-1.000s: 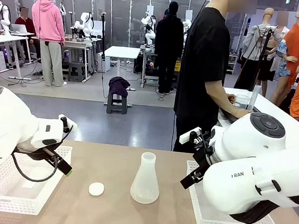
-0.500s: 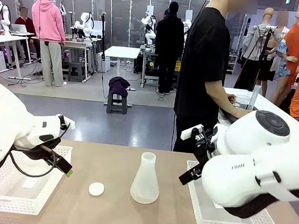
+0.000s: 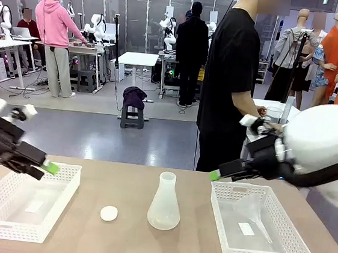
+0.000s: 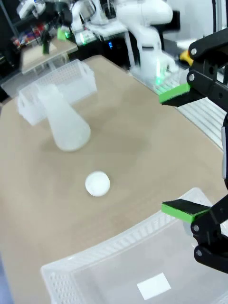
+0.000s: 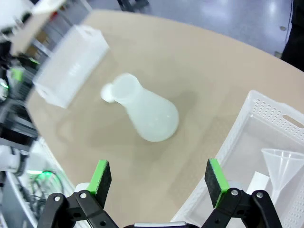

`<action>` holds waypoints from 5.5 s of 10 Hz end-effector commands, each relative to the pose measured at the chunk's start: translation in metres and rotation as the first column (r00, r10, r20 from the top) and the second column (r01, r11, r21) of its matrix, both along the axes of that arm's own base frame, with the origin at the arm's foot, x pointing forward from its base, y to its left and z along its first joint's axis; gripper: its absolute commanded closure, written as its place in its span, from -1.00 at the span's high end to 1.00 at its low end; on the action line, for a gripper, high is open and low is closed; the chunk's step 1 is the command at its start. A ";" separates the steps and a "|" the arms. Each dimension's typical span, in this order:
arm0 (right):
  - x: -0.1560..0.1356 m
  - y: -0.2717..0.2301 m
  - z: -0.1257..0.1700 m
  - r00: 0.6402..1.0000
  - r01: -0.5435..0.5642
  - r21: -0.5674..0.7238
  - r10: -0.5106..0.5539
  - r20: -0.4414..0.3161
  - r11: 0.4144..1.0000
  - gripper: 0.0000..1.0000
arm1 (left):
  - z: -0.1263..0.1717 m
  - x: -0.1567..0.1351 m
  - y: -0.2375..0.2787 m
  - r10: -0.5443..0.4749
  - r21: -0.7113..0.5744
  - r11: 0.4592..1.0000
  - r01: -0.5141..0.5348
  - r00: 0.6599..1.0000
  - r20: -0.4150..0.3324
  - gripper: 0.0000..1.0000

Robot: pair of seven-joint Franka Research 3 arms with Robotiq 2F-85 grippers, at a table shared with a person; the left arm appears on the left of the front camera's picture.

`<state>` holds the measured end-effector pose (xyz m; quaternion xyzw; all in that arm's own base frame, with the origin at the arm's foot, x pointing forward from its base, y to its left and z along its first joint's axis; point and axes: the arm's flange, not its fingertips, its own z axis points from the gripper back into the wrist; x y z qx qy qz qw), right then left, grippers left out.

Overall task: Prepare the solutions needed for the experiment.
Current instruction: Pick up the Plastic Funnel and insert it into the Big flask.

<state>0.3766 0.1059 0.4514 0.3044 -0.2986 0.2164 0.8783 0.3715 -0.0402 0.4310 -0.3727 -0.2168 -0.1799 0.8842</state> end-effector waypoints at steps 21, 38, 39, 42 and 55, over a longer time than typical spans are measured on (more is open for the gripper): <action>-0.032 -0.089 0.034 0.905 0.118 0.623 0.175 -0.388 0.773 1.00 | 0.043 -0.013 0.064 -0.249 -0.635 0.764 0.112 0.959 -0.132 1.00; 0.144 -0.052 0.064 0.758 -0.515 -0.546 0.648 0.070 0.661 1.00 | 0.043 -0.013 0.064 -0.249 -0.635 0.764 0.112 0.959 -0.132 1.00; 0.145 -0.054 0.062 0.759 -0.516 -0.563 0.650 0.049 0.645 1.00 | 0.043 -0.013 0.064 -0.249 -0.635 0.764 0.112 0.959 -0.132 1.00; 0.154 -0.037 0.044 0.571 -0.626 -0.708 0.811 -0.130 0.327 1.00 | 0.043 -0.013 0.064 -0.249 -0.635 0.764 0.112 0.959 -0.132 1.00; 0.197 -0.024 -0.068 0.313 -0.867 -0.497 0.824 -0.472 0.044 1.00 | 0.043 -0.013 0.064 -0.249 -0.635 0.764 0.112 0.959 -0.132 1.00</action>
